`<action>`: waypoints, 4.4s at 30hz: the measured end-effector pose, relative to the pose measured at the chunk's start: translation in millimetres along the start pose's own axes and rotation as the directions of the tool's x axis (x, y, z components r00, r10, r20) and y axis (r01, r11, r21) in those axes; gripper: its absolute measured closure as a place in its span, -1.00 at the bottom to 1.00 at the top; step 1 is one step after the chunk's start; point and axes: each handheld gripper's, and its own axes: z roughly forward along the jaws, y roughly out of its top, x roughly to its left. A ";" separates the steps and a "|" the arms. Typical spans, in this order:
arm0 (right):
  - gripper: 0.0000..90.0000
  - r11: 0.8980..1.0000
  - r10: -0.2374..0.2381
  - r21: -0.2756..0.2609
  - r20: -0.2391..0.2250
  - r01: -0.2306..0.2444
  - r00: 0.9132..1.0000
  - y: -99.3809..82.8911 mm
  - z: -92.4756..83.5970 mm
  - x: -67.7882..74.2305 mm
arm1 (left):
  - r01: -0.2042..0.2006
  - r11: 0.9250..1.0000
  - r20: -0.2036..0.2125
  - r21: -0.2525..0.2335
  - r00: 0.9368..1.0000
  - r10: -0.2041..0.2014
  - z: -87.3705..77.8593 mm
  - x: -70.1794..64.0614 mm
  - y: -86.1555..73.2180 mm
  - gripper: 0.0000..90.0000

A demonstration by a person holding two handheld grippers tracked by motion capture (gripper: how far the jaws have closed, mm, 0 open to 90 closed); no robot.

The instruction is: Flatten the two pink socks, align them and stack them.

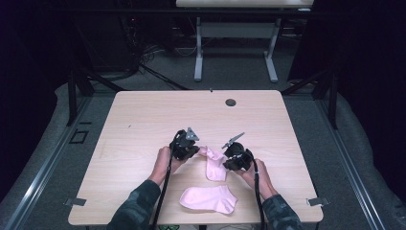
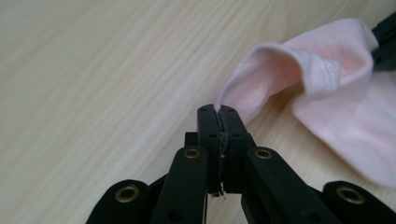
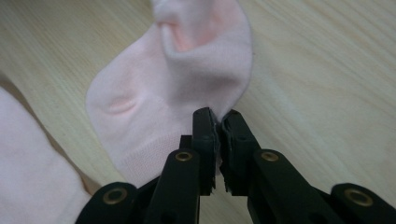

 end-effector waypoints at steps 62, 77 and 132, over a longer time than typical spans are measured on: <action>0.21 0.986 0.128 -0.117 0.051 -0.121 0.990 -32.7 -17.3 -3.6 | 0.208 0.978 0.014 0.033 0.978 -0.209 -40.6 0.2 -38.7 0.00; 0.41 0.991 0.118 -0.077 0.067 -0.113 0.991 -36.6 -5.5 2.0 | 0.143 0.976 0.041 0.167 0.988 -0.152 -2.3 -13.8 -28.4 0.64; 0.86 0.995 0.052 -0.083 -0.096 -0.060 0.994 -77.8 -81.4 67.1 | 0.195 0.966 0.170 0.170 0.960 -0.224 -92.9 -69.2 -64.8 0.98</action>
